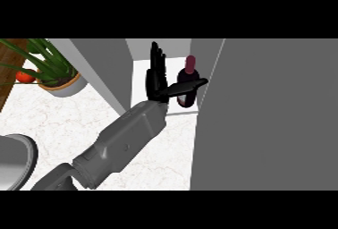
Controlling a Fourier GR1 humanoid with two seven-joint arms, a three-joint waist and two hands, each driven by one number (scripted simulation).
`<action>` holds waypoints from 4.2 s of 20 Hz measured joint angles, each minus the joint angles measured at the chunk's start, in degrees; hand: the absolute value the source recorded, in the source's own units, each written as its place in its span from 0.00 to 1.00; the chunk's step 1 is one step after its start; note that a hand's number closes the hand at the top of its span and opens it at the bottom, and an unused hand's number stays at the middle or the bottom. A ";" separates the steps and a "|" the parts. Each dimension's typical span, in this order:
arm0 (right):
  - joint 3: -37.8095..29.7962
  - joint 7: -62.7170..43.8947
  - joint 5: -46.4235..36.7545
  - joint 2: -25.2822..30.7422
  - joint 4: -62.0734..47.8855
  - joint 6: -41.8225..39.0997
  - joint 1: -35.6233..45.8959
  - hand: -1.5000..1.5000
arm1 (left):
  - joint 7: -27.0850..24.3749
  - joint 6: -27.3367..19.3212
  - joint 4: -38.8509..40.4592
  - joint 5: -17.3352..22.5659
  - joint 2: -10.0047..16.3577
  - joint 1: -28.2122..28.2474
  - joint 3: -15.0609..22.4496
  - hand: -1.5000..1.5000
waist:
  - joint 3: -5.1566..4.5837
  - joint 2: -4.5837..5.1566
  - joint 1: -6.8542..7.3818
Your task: Pick up the wine, place it into the cabinet and close the cabinet
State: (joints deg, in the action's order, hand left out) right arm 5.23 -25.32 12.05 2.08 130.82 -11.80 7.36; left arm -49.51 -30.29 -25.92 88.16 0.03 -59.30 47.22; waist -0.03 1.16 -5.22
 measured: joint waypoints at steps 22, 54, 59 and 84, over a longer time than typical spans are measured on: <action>-0.83 -2.16 -1.13 0.24 3.27 1.89 -3.04 0.00 | -4.74 -0.37 -12.05 -4.60 0.05 10.45 5.32 0.00 | 0.02 -1.07 4.30; -0.37 -3.15 4.30 7.06 5.67 -8.18 -5.19 1.00 | 6.57 4.25 -71.89 -28.46 35.12 44.76 4.95 1.00 | 0.04 -1.38 5.70; 5.85 -5.26 5.02 5.75 6.30 -8.82 -7.68 1.00 | 5.87 7.43 -77.98 -28.21 41.81 50.97 2.00 1.00 | 0.02 -1.48 5.62; 43.79 -14.81 -10.60 4.43 3.45 21.45 12.12 1.00 | -4.15 32.87 -77.32 -16.76 64.13 78.64 -20.74 0.00 | -0.26 -1.95 7.54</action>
State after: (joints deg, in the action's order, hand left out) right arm 49.02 -40.13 1.46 6.51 134.26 9.65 19.48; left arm -53.66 2.58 -103.24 71.40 64.16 19.34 26.48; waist -0.29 -0.79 2.32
